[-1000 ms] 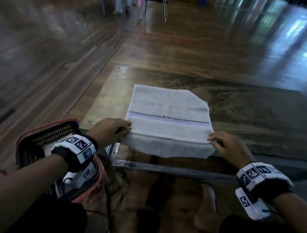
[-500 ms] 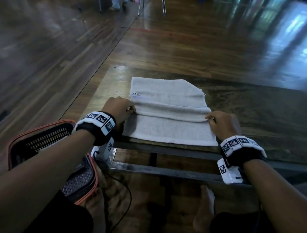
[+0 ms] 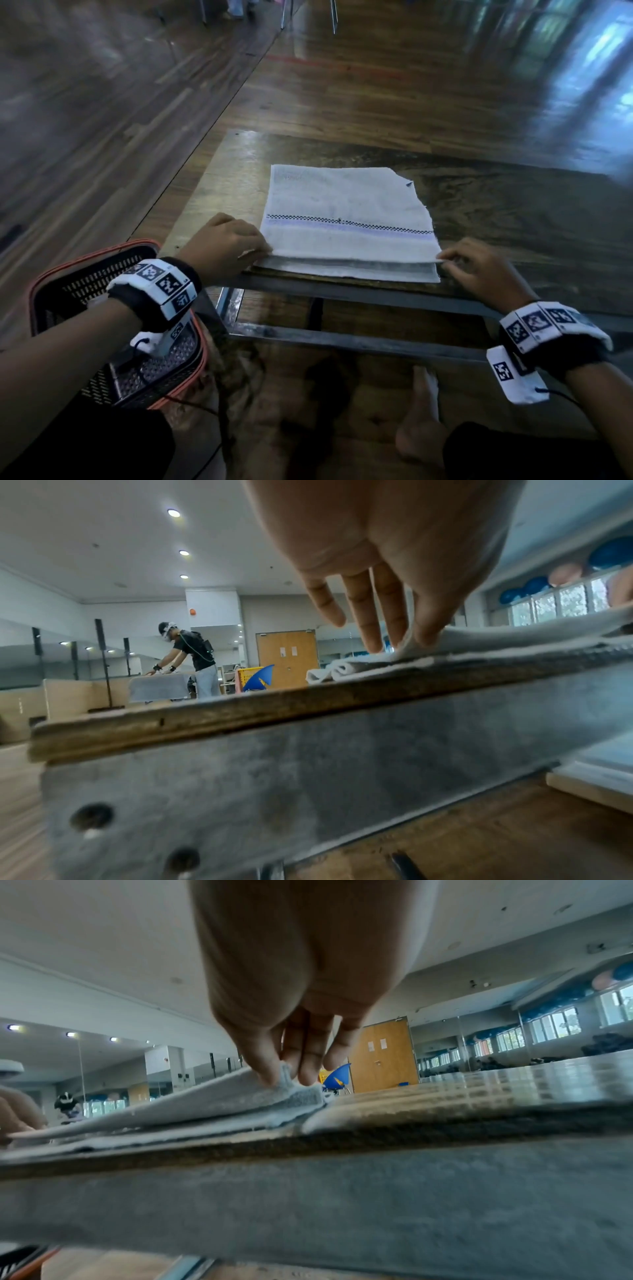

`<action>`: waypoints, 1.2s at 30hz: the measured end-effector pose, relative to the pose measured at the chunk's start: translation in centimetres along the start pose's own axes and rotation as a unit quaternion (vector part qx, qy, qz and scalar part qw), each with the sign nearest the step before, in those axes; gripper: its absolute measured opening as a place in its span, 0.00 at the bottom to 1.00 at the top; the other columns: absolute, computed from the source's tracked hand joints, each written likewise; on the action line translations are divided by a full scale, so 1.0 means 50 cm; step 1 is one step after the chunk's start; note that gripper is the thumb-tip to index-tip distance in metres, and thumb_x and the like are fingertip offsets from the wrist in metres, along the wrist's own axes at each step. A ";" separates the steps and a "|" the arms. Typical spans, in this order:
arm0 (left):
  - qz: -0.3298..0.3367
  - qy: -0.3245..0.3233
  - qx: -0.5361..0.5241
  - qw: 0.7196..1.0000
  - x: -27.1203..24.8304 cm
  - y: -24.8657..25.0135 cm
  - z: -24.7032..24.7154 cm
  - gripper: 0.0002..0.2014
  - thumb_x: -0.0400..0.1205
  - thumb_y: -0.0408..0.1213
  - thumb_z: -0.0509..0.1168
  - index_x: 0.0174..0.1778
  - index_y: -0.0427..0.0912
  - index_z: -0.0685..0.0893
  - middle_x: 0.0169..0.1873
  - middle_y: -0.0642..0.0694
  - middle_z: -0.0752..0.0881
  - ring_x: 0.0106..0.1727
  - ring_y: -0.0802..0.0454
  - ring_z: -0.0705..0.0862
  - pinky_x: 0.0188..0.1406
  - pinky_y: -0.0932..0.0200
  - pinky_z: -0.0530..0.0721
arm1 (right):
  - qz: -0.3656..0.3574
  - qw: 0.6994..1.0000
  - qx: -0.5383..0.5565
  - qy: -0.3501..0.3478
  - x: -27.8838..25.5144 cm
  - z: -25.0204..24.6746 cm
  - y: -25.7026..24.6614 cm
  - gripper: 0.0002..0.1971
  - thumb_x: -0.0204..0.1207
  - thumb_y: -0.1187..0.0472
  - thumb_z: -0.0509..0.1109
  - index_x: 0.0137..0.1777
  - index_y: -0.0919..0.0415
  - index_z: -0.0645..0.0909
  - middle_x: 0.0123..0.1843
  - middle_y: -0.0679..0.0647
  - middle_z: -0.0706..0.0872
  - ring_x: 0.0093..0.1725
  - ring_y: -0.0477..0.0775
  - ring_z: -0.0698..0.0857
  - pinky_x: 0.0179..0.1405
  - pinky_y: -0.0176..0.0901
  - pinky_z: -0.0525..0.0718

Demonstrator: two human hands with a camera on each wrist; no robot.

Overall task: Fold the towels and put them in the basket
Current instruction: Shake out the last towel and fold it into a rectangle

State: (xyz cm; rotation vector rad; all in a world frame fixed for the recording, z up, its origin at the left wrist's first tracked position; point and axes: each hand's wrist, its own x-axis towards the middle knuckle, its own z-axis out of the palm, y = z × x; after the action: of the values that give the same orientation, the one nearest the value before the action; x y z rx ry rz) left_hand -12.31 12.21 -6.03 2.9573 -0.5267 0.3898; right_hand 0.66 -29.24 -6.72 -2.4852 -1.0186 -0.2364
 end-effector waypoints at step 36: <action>-0.097 0.165 -0.228 0.955 -0.036 0.046 -0.050 0.06 0.73 0.34 0.74 0.44 0.40 0.87 0.41 0.50 0.87 0.42 0.55 0.85 0.42 0.69 0.78 | 0.038 0.994 0.050 0.090 -0.075 -0.025 -0.083 0.11 0.68 0.75 0.74 0.49 0.64 0.85 0.44 0.55 0.86 0.44 0.45 0.82 0.48 0.25 0.79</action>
State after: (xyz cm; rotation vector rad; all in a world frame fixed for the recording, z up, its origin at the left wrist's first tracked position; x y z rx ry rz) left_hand -15.31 11.04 -3.93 2.4051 -0.2406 0.6275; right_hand -4.91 -29.55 -5.44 -2.3595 -0.8393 -0.3688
